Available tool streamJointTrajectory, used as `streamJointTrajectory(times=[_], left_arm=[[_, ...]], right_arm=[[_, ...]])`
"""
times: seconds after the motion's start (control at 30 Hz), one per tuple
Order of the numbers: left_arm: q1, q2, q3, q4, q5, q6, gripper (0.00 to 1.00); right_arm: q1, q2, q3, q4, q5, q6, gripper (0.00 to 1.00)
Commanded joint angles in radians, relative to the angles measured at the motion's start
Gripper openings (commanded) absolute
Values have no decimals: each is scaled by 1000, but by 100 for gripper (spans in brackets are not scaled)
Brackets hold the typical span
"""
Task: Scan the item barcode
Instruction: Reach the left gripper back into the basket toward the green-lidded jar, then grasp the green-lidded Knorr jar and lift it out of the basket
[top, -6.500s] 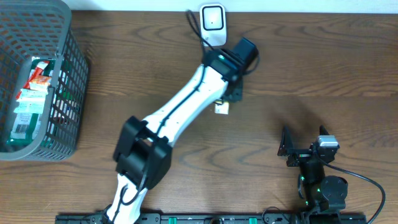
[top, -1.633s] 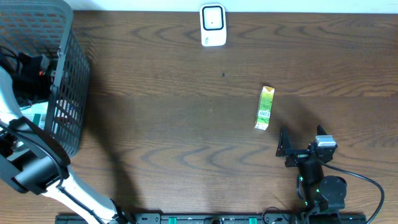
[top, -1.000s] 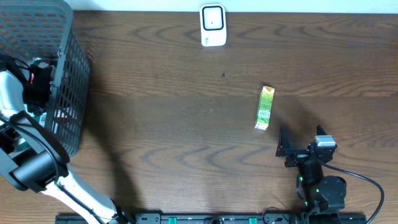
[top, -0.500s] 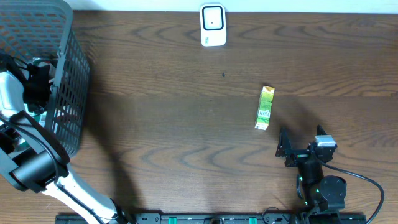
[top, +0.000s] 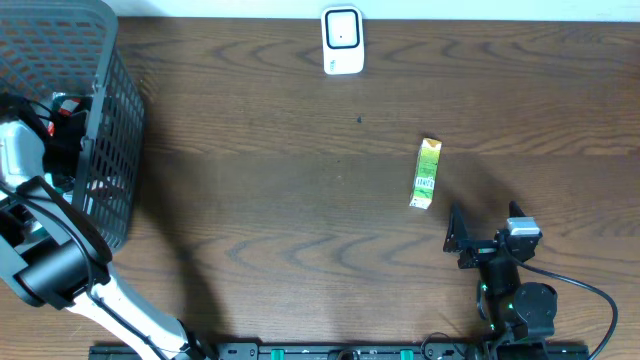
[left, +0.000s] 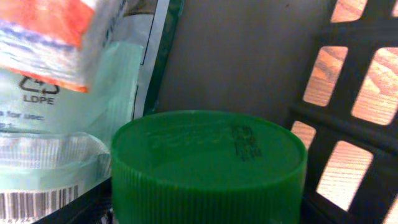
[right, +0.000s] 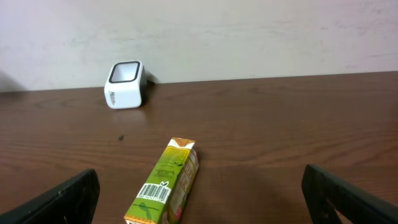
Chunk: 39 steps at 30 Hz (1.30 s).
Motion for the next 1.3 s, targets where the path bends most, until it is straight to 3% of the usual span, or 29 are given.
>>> streamJointTrajectory(times=[0.0,0.17,0.37,0.63,0.8,1.27], left_arm=[[3,19,-21,4,-14,-9,75],[3,19,-21,16,-13,-44,62],[3,7,10,11,-14,-69,57],[3,-128,59,47,-21,-107,57],[3,-243,59,88,-120,-142,56],[2,-653,59,284,-146,-335,55]], right_arm=[[7,-5,-1,-4,-1,12,99],[7,-5,-1,-4,-1,12,99],[7,-5,-1,-4,-1,12,99],[7,-5,-1,-4,-1,12,99],[7,-5,-1,-4,-1,12,99],[7,-5,-1,-4,-1,12,99]])
